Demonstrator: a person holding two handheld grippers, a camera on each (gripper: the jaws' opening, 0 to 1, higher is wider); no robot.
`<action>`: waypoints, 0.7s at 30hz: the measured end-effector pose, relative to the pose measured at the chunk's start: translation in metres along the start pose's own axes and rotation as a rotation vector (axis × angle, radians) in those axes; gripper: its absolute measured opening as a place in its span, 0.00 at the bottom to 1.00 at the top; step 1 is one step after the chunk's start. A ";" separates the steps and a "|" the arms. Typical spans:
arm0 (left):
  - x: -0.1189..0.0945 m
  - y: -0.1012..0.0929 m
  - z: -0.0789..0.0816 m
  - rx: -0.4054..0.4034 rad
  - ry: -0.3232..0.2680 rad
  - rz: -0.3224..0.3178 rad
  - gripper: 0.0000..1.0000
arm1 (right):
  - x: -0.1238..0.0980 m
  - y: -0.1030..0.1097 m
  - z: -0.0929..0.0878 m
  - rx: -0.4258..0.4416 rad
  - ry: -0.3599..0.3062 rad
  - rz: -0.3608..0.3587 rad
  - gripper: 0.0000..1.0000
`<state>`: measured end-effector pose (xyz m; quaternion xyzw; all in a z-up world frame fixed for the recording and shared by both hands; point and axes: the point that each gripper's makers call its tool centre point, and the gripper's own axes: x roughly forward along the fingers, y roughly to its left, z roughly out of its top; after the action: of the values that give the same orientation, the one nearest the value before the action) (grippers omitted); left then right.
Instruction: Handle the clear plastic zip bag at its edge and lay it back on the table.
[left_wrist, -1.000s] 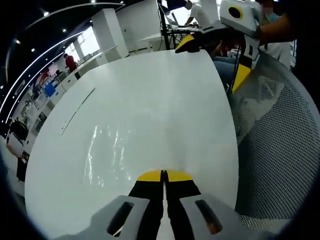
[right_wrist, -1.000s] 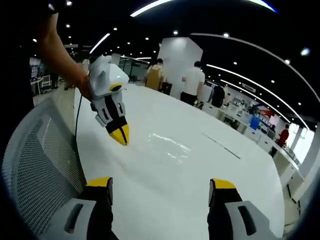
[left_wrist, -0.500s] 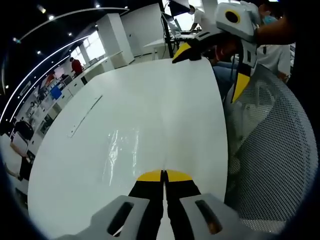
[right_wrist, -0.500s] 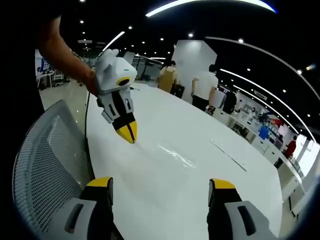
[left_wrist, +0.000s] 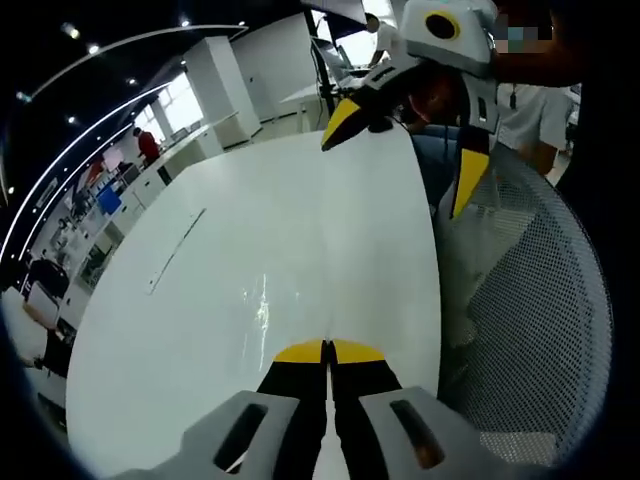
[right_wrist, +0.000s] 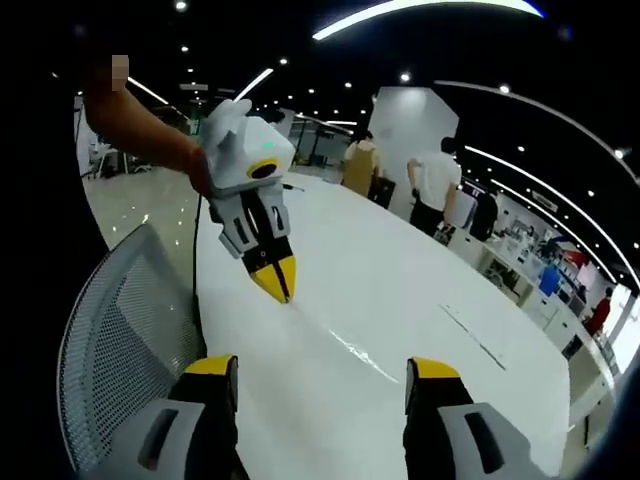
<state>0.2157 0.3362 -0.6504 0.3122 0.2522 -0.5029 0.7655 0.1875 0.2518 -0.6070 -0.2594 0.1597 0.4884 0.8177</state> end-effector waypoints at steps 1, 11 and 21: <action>-0.002 0.001 0.003 0.005 -0.003 -0.002 0.00 | -0.001 -0.001 0.003 -0.017 0.004 0.002 0.65; -0.006 -0.001 0.024 0.053 -0.014 -0.030 0.00 | -0.013 -0.016 0.028 -0.110 0.035 0.012 0.60; -0.010 0.001 0.039 0.097 -0.021 -0.039 0.00 | -0.015 -0.022 0.032 -0.170 0.052 0.021 0.60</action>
<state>0.2158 0.3143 -0.6168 0.3386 0.2255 -0.5325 0.7423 0.1997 0.2508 -0.5673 -0.3389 0.1415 0.5016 0.7832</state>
